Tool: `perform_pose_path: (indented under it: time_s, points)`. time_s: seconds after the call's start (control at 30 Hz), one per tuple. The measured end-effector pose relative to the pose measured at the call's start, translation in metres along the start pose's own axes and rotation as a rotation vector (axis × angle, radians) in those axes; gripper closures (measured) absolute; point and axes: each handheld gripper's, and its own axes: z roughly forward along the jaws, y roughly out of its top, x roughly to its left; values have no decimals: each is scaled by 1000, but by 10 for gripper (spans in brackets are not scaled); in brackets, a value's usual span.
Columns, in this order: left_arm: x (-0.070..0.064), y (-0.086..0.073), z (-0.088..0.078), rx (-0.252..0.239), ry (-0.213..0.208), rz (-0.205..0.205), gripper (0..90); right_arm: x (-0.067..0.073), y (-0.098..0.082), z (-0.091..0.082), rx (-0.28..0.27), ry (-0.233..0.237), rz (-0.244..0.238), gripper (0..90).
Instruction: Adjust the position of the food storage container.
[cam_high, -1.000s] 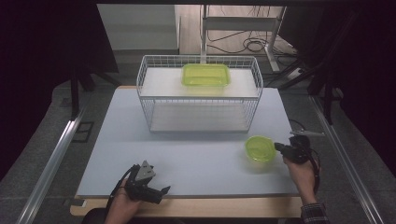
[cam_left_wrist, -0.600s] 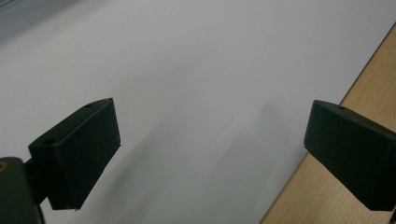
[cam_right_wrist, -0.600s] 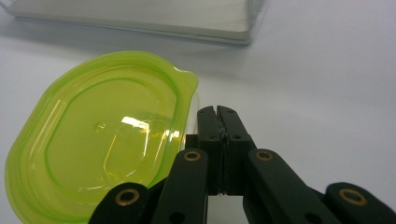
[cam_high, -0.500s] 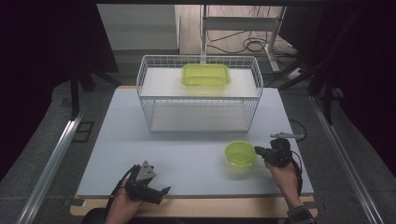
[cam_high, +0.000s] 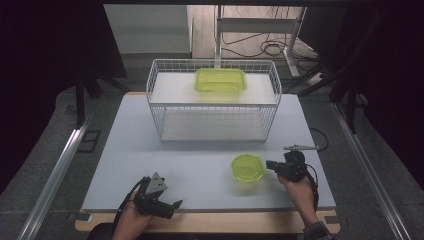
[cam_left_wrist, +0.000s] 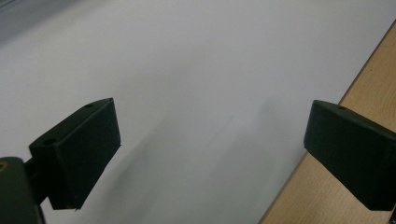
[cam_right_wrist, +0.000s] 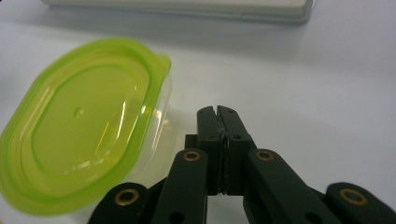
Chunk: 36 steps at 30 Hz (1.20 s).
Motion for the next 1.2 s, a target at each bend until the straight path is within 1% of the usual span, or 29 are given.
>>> perform_pose_path:
  time_s: [0.1,0.13,0.17,0.2,0.27,0.33,0.4,0.43,0.57,0.6,0.67,0.7,0.77,0.8,0.9,0.97,1.0,1.03,1.1,1.17,1.2]
  points:
    - [-1,0,1,4,1,5,35,5,-5,3,34,24,-13,891]
    - [-1,0,0,9,1,10,36,9,-7,7,52,43,-16,892]
    - [-1,0,0,9,1,10,36,9,-7,7,52,43,-16,892]
    - [-1,0,0,9,3,9,37,14,-8,12,70,67,-17,893]
    - [-1,0,0,9,2,9,37,19,-9,16,77,86,-20,893]
    - [-1,0,0,9,2,8,38,21,-9,17,80,95,-20,893]
    - [-1,0,1,11,1,9,38,26,-9,23,83,114,-21,893]
    - [-1,0,1,11,1,9,38,26,-9,23,83,114,-21,893]
    - [-1,0,1,10,2,6,38,34,-6,30,82,149,-27,893]
    - [-1,0,1,11,2,6,38,39,-5,34,83,168,-29,893]
    - [-1,0,1,11,2,6,38,41,-4,36,83,174,-33,893]
    - [-1,0,0,11,0,4,39,46,-3,40,84,184,-42,893]
    - [-1,0,0,11,0,3,40,51,-1,44,81,198,-49,893]
    - [-1,0,0,11,-1,2,40,51,-1,44,81,198,-49,893]
    - [-1,0,0,12,-3,0,42,59,1,49,85,211,-62,893]
    - [-1,0,0,13,-5,-1,42,64,1,53,88,224,-76,893]
    - [-1,1,0,13,-5,-1,42,69,2,57,91,231,-99,893]
    - [-1,1,0,14,-5,-1,42,69,2,57,91,231,-99,893]
    - [-1,1,0,14,-7,-2,43,73,3,58,91,220,-132,893]
    - [-1,1,-1,11,-8,-6,43,73,3,55,86,195,-159,892]
    - [-1,1,-1,8,-9,-9,44,73,4,53,82,173,-170,892]
